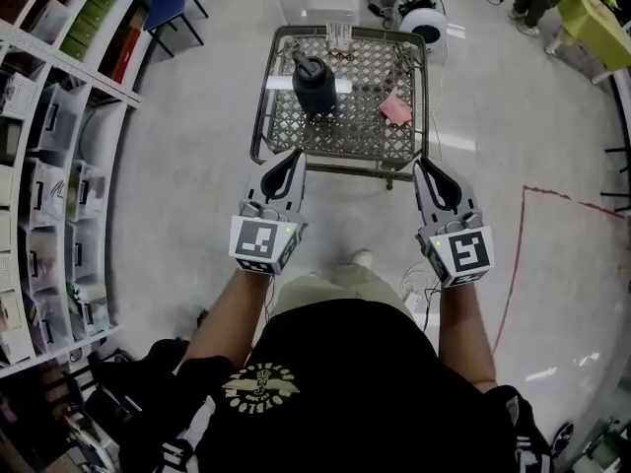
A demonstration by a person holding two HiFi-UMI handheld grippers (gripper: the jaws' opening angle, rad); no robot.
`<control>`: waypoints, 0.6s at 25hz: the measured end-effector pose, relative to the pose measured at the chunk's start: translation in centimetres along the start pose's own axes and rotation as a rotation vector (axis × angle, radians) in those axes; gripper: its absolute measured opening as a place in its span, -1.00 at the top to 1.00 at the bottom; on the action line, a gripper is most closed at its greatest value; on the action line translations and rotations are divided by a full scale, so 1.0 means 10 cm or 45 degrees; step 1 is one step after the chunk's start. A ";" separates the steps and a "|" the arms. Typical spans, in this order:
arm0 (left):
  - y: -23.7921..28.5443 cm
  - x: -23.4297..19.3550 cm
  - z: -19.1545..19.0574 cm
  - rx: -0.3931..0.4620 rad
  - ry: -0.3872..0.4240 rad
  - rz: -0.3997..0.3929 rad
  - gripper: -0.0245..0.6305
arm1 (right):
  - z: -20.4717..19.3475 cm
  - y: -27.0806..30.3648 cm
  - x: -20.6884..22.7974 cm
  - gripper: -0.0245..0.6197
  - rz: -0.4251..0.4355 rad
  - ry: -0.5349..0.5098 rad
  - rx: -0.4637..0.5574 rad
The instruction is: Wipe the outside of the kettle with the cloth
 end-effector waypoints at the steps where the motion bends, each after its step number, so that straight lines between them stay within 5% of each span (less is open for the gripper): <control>1: 0.00 0.00 0.02 0.003 0.000 0.021 0.91 | 0.01 0.02 0.03 0.88 0.017 -0.012 0.011; 7: 0.01 0.00 0.11 0.023 -0.029 0.129 0.91 | 0.01 0.05 0.18 0.88 0.067 0.027 -0.024; 15: 0.17 0.01 0.16 0.035 -0.088 0.131 0.91 | -0.02 0.10 0.38 0.88 0.069 0.021 -0.020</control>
Point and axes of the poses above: the fingertips, and each gripper's own axes: y forward along the fingers, x to its right, z out of its top, the point moved 6 cm from there along -y, backward along the fingers, and after that the axes turned 10 degrees about -x, right-handed, at the moved point
